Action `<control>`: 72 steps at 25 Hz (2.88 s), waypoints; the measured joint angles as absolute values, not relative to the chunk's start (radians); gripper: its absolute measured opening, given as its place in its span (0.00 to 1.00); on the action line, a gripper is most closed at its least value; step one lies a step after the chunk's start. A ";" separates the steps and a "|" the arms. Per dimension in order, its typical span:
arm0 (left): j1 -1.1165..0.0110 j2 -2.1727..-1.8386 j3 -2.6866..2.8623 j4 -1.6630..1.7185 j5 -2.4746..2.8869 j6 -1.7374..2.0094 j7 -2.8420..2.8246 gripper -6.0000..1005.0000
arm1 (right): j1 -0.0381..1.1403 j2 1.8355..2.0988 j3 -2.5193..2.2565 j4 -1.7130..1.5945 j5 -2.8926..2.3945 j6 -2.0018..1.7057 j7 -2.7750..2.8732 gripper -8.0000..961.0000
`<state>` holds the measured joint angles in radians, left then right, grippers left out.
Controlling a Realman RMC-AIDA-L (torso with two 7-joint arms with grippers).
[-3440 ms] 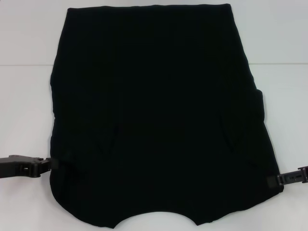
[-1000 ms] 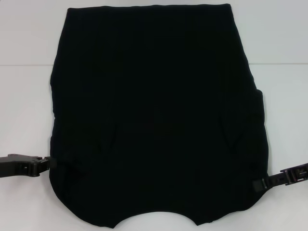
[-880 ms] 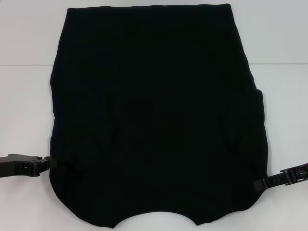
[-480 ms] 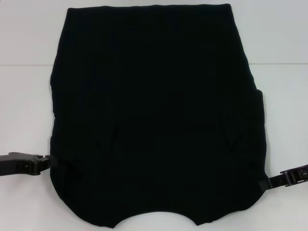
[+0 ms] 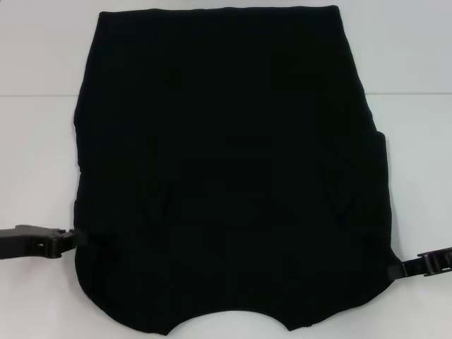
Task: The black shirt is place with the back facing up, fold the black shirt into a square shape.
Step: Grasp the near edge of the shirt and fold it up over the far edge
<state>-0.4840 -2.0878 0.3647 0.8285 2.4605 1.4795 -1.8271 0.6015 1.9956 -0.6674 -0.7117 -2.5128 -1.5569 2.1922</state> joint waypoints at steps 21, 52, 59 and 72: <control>-0.435 -2.077 0.239 0.835 2.464 1.817 -1.895 0.03 | 0.393 1.957 -0.336 -0.726 -2.508 -1.722 1.921 0.07; -0.726 -1.950 0.178 0.577 2.386 1.583 -1.888 0.03 | 0.549 1.890 -0.167 -0.713 -2.508 -1.703 1.912 0.07; -0.847 -1.940 0.191 0.528 2.386 1.259 -1.883 0.03 | 0.688 1.883 -0.188 -0.606 -2.507 -1.450 1.965 0.07; -0.953 -1.958 0.213 0.436 2.337 0.867 -1.800 0.03 | 0.884 1.895 -0.307 -0.430 -2.417 -0.935 1.926 0.07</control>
<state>-0.9526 -1.9580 0.2126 0.4359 2.3372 0.8672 -1.7999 0.8842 1.8955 -0.3070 -0.4302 -2.4165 -0.9346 1.9261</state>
